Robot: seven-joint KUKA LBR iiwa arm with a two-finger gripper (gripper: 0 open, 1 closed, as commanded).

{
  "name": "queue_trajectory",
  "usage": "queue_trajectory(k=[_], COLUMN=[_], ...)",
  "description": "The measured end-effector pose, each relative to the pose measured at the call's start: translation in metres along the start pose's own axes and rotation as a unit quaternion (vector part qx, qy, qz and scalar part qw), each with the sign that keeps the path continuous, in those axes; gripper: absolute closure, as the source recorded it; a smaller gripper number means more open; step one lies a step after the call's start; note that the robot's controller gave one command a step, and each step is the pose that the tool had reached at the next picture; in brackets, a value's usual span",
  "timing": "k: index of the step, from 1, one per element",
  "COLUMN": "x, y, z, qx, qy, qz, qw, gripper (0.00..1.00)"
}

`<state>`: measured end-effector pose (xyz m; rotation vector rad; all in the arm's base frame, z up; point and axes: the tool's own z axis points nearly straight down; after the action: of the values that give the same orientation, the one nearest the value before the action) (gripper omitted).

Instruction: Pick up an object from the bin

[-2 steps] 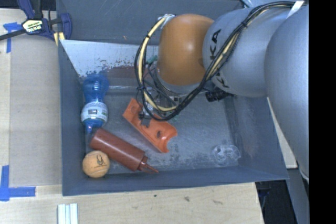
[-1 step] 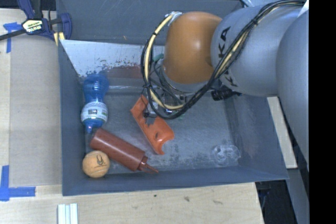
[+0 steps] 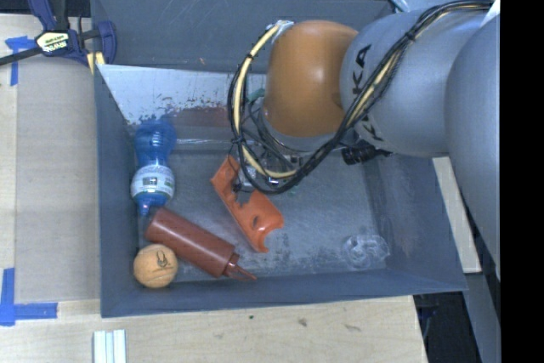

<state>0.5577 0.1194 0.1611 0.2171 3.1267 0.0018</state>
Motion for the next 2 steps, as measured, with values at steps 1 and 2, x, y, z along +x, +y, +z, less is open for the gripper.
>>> queue_trajectory(k=[1, 2], x=[0.046, 0.046], y=[-0.0219, -0.0218], z=[0.0573, 0.0573], qx=[-0.001, -0.001], qy=[-0.004, -0.004], qz=[-0.219, -0.219], qw=[0.9757, 0.9757], gripper=[1.0, 1.0])
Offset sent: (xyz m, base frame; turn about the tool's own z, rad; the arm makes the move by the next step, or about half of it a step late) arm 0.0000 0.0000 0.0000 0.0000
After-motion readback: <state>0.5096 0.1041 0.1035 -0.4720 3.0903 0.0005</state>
